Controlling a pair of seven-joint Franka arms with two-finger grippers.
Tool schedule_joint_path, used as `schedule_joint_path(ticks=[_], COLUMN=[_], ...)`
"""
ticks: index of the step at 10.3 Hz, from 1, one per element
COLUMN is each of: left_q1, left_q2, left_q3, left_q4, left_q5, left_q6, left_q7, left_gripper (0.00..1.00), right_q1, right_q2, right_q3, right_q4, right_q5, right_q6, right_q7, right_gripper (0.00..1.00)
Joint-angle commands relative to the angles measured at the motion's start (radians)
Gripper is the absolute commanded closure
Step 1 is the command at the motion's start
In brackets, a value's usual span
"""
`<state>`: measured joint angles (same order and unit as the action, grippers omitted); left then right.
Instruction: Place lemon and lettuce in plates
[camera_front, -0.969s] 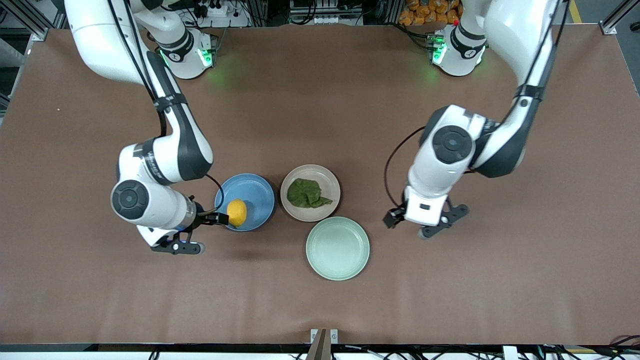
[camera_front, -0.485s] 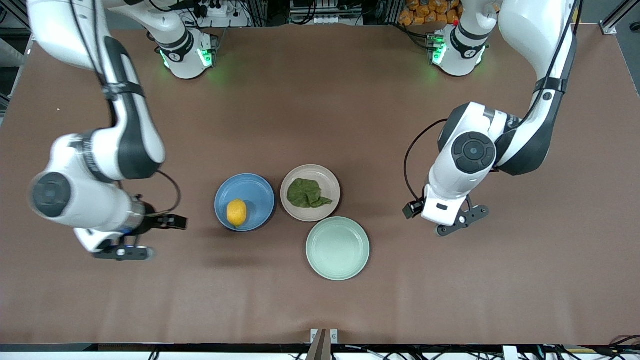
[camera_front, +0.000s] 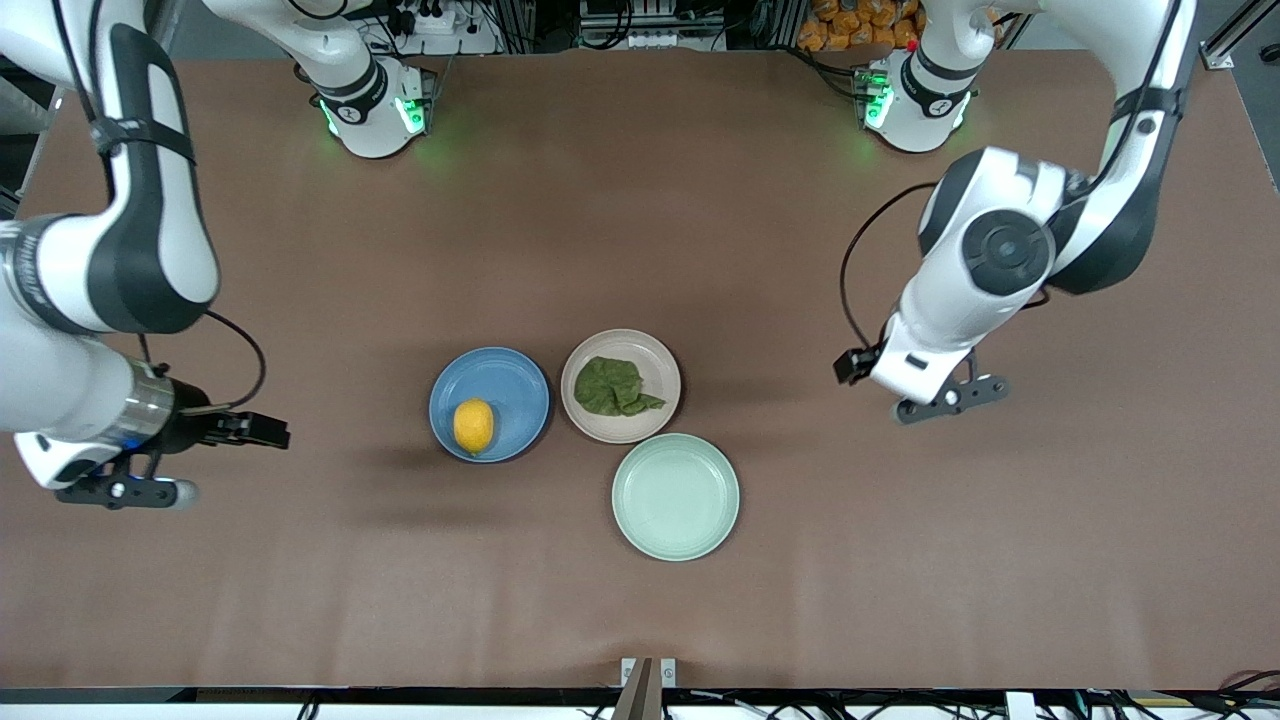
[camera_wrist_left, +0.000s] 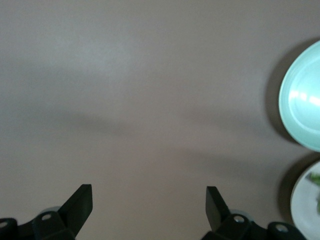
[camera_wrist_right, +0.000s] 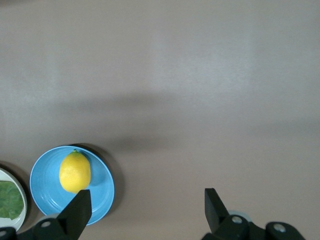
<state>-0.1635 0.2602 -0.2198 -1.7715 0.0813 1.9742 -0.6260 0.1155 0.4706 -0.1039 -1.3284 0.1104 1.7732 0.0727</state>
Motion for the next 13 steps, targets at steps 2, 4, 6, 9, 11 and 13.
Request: schedule_joint_path(ticks=[2, 4, 6, 9, 11, 13], left_q1=[0.021, 0.051, 0.061, 0.097, 0.098, 0.098], left_q2=[-0.148, -0.22, -0.251, -0.282, -0.282, -0.28], left_q3=[-0.003, -0.003, -0.003, -0.003, -0.003, 0.02], left_q4=[-0.137, -0.196, -0.207, -0.168, -0.123, -0.077], left_q5=[-0.067, -0.1, -0.13, -0.161, -0.15, -0.149], left_q6=[0.005, 0.005, 0.005, 0.006, 0.005, 0.002], left_q7=[0.067, 0.1, 0.098, 0.097, 0.103, 0.15], left_gripper=[0.0, 0.0, 0.0, 0.0, 0.0, 0.0], right_q1=[-0.046, -0.094, -0.096, -0.114, -0.111, -0.106], right_q2=[-0.072, -0.141, -0.248, -0.398, -0.447, -0.474], right_q3=[0.01, 0.01, 0.009, 0.009, 0.009, 0.009], right_q4=[-0.012, -0.017, -0.102, -0.295, -0.347, -0.344], right_q5=[-0.005, -0.005, -0.014, -0.015, -0.015, -0.015], right_q6=[-0.076, -0.168, -0.213, -0.19, -0.192, -0.199], right_q7=[-0.082, -0.14, -0.145, -0.136, -0.136, -0.099], right_gripper=[0.0, 0.0, 0.0, 0.0, 0.0, 0.0])
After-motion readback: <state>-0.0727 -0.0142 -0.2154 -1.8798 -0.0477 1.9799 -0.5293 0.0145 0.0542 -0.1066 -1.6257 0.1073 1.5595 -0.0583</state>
